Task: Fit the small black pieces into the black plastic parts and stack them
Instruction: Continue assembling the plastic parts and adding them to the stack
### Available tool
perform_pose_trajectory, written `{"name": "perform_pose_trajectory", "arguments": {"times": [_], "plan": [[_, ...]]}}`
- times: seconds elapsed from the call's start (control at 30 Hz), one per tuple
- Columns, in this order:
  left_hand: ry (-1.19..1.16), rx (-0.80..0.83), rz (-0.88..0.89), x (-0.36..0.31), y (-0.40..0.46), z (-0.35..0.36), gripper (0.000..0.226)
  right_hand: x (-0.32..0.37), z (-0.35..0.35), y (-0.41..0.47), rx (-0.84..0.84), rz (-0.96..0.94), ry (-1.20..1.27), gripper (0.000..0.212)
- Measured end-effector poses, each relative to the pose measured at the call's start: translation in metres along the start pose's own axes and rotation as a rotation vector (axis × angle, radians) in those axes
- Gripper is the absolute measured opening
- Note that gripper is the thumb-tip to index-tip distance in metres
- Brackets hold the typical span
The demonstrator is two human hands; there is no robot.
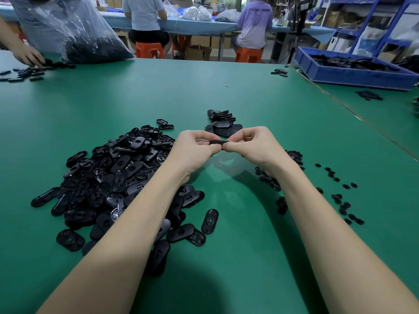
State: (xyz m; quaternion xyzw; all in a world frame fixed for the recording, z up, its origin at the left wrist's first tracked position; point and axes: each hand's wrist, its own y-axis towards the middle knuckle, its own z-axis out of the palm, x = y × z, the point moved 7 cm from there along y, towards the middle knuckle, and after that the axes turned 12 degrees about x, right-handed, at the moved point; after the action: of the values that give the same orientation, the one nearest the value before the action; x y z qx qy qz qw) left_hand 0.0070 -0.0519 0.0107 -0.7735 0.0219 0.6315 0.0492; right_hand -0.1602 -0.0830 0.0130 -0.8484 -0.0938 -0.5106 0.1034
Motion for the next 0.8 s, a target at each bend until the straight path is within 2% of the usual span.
{"name": "perform_pose_trajectory", "arguments": {"times": [0.33, 0.5, 0.67, 0.8], "plan": [[0.031, -0.037, -0.020, 0.002, -0.001, -0.001, 0.016, 0.001, 0.004, -0.001, -0.052, -0.049, 0.021, 0.015], [0.018, -0.006, 0.017, -0.005, -0.001, -0.007, 0.014, 0.007, 0.007, -0.005, 0.003, -0.130, 0.108, 0.014], [-0.023, -0.064, 0.004, -0.003, -0.001, -0.010, 0.014, 0.021, 0.003, -0.008, 0.004, -0.272, -0.166, 0.019], [-0.071, -0.045, 0.001, 0.000, 0.000, -0.011, 0.018, 0.018, -0.004, -0.003, -0.128, -0.240, -0.305, 0.015]]}}
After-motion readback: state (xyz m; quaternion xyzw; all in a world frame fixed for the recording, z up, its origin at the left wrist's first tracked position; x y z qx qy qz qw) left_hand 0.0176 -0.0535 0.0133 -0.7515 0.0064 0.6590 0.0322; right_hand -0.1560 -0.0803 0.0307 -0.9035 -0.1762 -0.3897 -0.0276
